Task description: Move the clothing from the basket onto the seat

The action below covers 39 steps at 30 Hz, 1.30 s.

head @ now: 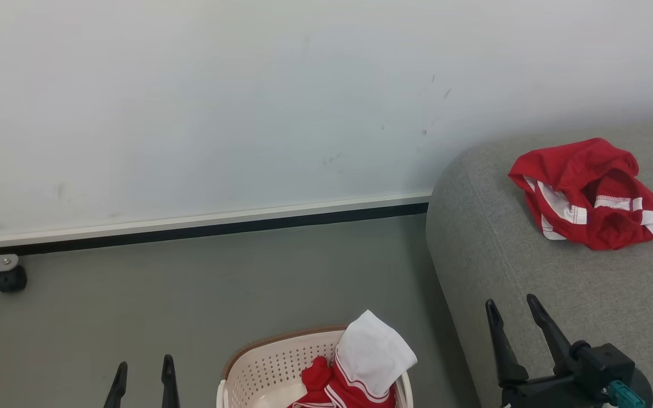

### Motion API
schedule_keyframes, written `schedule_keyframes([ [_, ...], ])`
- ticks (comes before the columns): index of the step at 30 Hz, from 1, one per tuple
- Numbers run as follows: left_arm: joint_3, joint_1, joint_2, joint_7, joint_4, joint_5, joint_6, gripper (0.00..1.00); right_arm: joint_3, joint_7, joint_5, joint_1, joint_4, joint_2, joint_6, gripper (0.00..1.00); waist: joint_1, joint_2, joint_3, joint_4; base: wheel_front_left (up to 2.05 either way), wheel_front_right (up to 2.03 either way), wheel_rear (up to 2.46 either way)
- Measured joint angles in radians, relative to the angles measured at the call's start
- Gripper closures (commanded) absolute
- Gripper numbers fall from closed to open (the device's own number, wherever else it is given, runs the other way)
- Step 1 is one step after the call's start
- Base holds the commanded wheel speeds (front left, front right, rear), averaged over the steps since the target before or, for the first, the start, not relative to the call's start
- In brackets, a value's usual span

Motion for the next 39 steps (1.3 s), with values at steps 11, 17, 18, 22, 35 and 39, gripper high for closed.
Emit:
schedule_keyframes([
  [11, -0.009, 0.0, -0.001, 0.0, -0.005, 0.013, -0.002, 0.0, -0.016, 0.0, -0.003, 0.011, -0.021, 0.0, -0.005, 0.0, 0.0, 0.0, 0.027, -0.001, 0.0, 0.0, 0.0],
  [17, -0.06, -0.021, -0.002, 0.0, -0.001, 0.032, -0.029, 0.0, -0.043, 0.0, -0.003, 0.01, -0.038, -0.008, -0.006, 0.0, 0.0, 0.0, 0.069, -0.001, 0.0, 0.0, 0.0],
  [18, -0.071, -0.035, -0.002, 0.0, 0.003, 0.04, -0.031, 0.0, -0.047, 0.0, -0.003, 0.008, -0.041, -0.009, -0.006, 0.0, 0.0, 0.0, 0.08, -0.001, 0.0, 0.0, 0.0],
  [22, -0.138, -0.099, -0.007, 0.012, 0.048, 0.079, -0.064, 0.0, -0.062, 0.0, -0.003, -0.011, -0.054, -0.015, -0.01, 0.0, 0.0001, 0.0001, 0.127, -0.003, 0.0, 0.0, 0.0],
  [35, -0.254, -0.296, -0.047, 0.074, 0.228, 0.123, -0.108, 0.0, -0.093, -0.002, -0.035, -0.119, -0.116, -0.027, -0.015, 0.0, 0.0002, 0.0001, 0.305, -0.038, 0.0, 0.0, 0.0],
  [39, -0.269, -0.366, -0.057, 0.091, 0.3, 0.124, -0.108, 0.0, -0.099, -0.007, -0.036, -0.168, -0.131, -0.03, -0.015, 0.0, 0.0002, 0.0001, 0.363, -0.053, 0.0, 0.0, 0.0],
])
